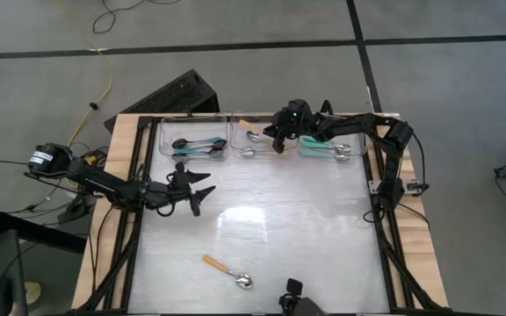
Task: Sort silverware by color (type)
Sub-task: Put the top yellow spoon into the top center transparent bin, then put the yellow spoon into the top center transparent bin
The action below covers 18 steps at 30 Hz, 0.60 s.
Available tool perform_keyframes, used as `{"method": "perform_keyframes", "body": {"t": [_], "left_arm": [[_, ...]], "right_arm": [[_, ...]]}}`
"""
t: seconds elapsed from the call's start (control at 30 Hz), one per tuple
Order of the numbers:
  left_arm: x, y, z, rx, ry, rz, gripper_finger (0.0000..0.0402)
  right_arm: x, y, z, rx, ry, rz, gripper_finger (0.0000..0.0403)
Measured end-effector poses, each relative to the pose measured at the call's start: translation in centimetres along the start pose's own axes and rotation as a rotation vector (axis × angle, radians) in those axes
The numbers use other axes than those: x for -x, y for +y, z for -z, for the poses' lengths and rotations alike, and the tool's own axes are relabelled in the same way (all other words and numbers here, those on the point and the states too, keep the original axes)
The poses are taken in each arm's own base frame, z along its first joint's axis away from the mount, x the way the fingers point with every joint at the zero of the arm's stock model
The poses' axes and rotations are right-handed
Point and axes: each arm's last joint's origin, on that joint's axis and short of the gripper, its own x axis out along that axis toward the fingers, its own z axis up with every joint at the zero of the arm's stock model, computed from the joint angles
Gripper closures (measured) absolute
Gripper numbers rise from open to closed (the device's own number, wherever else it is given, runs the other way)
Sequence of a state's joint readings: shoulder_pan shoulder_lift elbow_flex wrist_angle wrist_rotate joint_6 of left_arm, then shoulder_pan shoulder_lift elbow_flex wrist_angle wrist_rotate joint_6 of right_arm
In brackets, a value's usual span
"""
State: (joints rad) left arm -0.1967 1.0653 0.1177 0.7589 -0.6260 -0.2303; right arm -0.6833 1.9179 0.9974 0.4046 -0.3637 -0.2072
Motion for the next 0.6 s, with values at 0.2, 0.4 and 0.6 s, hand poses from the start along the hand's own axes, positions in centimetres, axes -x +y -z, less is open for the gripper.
{"method": "perform_keyframes", "body": {"t": [0.2,0.4,0.6], "left_arm": [[0.00,0.00,-0.01,0.001,-0.001,-0.001,0.0184],[0.00,0.00,-0.01,0.002,-0.001,-0.002,0.0184],[0.00,0.01,-0.01,0.002,-0.001,-0.002,0.0184]], "right_arm": [[-0.02,0.06,-0.02,0.003,-0.001,-0.001,0.0297],[-0.02,0.05,-0.03,0.004,-0.002,0.001,0.0227],[-0.02,0.05,-0.03,0.004,-0.002,0.001,0.0181]]}}
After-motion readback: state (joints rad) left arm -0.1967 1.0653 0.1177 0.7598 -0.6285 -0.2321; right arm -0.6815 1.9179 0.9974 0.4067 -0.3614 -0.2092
